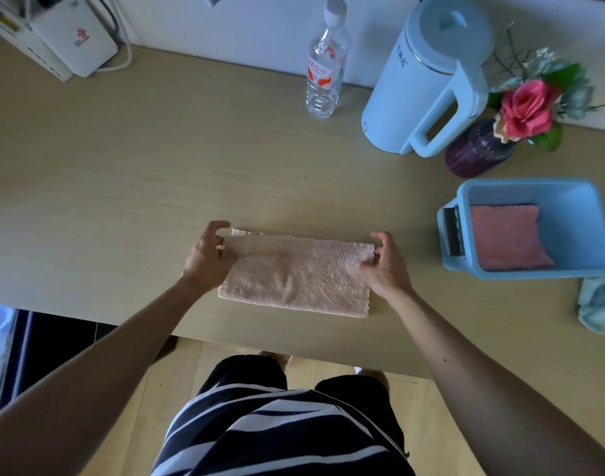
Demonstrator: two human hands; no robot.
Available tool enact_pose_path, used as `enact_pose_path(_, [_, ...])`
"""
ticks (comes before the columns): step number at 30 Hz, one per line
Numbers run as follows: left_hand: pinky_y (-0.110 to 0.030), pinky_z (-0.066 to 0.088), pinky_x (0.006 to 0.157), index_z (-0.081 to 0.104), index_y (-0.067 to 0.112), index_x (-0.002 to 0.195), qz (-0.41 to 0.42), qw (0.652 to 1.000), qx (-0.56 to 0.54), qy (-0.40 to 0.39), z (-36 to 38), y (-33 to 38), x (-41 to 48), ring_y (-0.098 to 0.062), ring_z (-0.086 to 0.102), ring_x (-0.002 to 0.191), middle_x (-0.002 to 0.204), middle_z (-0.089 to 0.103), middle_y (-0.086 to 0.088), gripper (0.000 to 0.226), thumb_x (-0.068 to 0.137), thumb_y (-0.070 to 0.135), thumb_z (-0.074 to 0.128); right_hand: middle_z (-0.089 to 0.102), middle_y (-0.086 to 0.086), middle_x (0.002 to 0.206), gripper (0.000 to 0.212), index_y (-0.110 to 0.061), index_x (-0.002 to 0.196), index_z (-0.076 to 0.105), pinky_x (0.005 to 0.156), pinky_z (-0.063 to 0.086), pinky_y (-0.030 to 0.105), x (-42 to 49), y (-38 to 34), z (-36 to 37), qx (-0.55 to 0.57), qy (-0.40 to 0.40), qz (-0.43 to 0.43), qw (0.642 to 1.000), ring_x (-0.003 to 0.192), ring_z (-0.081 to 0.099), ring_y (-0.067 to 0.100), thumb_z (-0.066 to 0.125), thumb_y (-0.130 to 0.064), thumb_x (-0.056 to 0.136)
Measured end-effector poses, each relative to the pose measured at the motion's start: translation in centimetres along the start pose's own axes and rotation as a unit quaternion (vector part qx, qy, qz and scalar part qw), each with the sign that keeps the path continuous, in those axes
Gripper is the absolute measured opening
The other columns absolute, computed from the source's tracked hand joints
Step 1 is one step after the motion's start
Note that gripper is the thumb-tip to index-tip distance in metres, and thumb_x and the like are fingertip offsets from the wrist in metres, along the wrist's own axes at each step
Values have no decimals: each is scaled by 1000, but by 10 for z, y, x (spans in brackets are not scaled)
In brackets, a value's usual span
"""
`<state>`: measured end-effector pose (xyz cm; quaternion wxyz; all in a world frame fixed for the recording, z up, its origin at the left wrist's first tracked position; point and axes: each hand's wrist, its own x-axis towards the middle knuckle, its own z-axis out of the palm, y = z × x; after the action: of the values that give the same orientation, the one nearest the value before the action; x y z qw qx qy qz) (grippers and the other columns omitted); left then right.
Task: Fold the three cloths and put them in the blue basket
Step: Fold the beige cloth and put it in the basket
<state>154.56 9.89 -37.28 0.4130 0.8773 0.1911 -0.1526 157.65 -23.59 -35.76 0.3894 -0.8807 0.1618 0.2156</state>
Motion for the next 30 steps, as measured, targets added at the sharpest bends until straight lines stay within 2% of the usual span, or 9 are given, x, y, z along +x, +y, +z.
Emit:
enact_pose_path(3, [-35,53,64,37,20,142,-28,999,-12,-10,0,-3,-8,-30,68,85,108,67,-8,68,86,23,75,60,11,101,60,-18,141,41,52,53,30,-1,-1,1,-4,2,10,1000,65,58,16,58,3,87])
enact_pose_path(8, [-46,59,71,28,23,148,9,998,38,-49,7,-13,-26,-31,66,85,113,61,-13,88,77,7,79,56,7,92,63,-16,144,39,41,41,14,-1,0,4,-16,6,6,1000,61,52,12,56,5,87])
enact_pose_path(12, [-37,53,64,32,22,147,39,996,79,-23,4,-21,-29,-24,65,77,110,58,-9,85,76,7,76,55,6,103,65,-17,146,35,40,44,14,-2,0,4,-21,-6,10,1000,60,54,10,55,6,88])
enact_pose_path(15, [-46,57,73,41,17,141,124,969,210,45,6,-16,-36,-28,54,100,117,50,-13,75,74,13,74,53,7,110,68,-13,147,35,73,58,30,-9,-2,9,-77,40,-49,995,83,58,18,60,3,85])
enact_pose_path(18, [-49,53,91,49,15,137,231,935,262,64,25,7,-47,-30,48,120,136,48,-16,56,85,21,66,52,11,127,72,-9,144,39,97,47,38,-20,-5,22,-225,123,-181,949,115,52,27,71,-10,80])
enact_pose_path(21, [-54,28,119,34,16,153,247,927,282,-5,58,7,-51,-35,23,150,162,26,-18,68,94,44,55,35,12,157,82,-13,154,25,118,31,44,-34,-12,46,-261,42,-255,930,146,31,28,69,-29,87])
enact_pose_path(23, [-58,16,123,19,15,159,223,926,304,-31,75,-4,-49,-36,3,155,168,7,-16,88,90,61,49,7,10,168,92,-17,159,9,124,13,48,-38,0,60,-303,-33,-254,918,155,7,28,62,-46,91])
enact_pose_path(25, [-61,9,123,3,17,161,185,922,338,-47,80,-13,-47,-35,-8,155,169,-5,-13,104,84,76,42,-11,8,168,97,-18,160,0,124,8,53,-40,21,66,-354,-59,-227,905,155,-6,30,55,-58,90])
enact_pose_path(30, [-64,0,121,-2,19,161,167,911,375,-45,72,-18,-39,-33,-11,155,169,-8,-10,115,75,92,26,-13,9,167,93,-20,160,2,121,6,58,-43,56,48,-418,-25,-208,884,154,-8,33,38,-70,90])
